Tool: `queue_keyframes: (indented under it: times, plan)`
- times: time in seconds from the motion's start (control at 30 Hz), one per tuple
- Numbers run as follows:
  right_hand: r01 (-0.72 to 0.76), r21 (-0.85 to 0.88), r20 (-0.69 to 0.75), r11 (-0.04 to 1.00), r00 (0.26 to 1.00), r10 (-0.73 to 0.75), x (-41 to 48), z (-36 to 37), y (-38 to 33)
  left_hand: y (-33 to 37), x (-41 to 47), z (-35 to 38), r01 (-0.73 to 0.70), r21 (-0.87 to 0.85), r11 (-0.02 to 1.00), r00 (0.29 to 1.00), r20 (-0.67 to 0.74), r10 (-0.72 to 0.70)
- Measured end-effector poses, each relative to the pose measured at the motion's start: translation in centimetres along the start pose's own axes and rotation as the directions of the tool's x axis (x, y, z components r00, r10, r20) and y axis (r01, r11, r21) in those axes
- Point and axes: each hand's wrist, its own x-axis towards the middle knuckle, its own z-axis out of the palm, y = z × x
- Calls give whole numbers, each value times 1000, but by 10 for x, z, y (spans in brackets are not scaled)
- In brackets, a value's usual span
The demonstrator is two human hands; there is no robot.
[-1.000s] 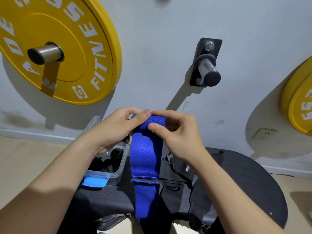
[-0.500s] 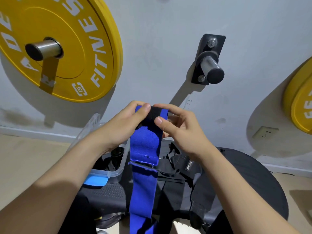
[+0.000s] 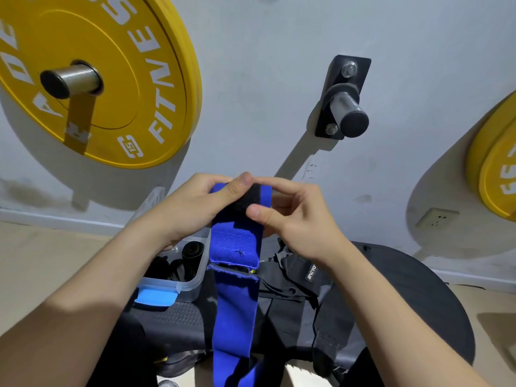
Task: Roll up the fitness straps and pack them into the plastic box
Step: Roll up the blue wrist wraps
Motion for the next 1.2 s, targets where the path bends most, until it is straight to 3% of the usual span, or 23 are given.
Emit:
queue_keyframes:
  times: [0.1,0.23,0.33,0.4,0.5,0.57,0.73,0.9,1.07,1.2]
  plan:
    - [41,-136,-37,990,998,-47,0,3,0,-2,1,-3,-20,9,1000,1000,3,20]
    - [-43,-120,-74,992,997,35,0,0,-4,-2,0,-4,-108,-44,993,991,-82,104]
    - [-170,-235,177,957,960,215,-7,-9,-2,-2,2,-4,-154,-99,983,970,-205,131]
    - [-133,-323,366,937,896,253,-10,-5,2,-2,3,-4,-169,-165,972,956,-267,121]
    - [-66,-384,256,921,951,175,-5,6,7,-2,4,-3,-184,-220,958,943,-314,109]
    - [-76,-350,169,934,975,142,-2,8,8,-2,4,-6,-184,-200,962,938,-329,111]
    - [-211,-108,123,972,967,223,-1,18,12,-6,3,-9,-164,-15,986,925,-349,149]
    - [-406,81,51,910,914,403,3,27,11,-9,3,-8,-194,261,946,910,-311,272]
    - [-465,221,-74,857,869,490,5,24,9,-11,3,-5,-264,241,934,922,-222,318]
    - [-479,237,-65,845,860,506,5,25,5,-13,4,-4,-288,254,924,923,-182,338]
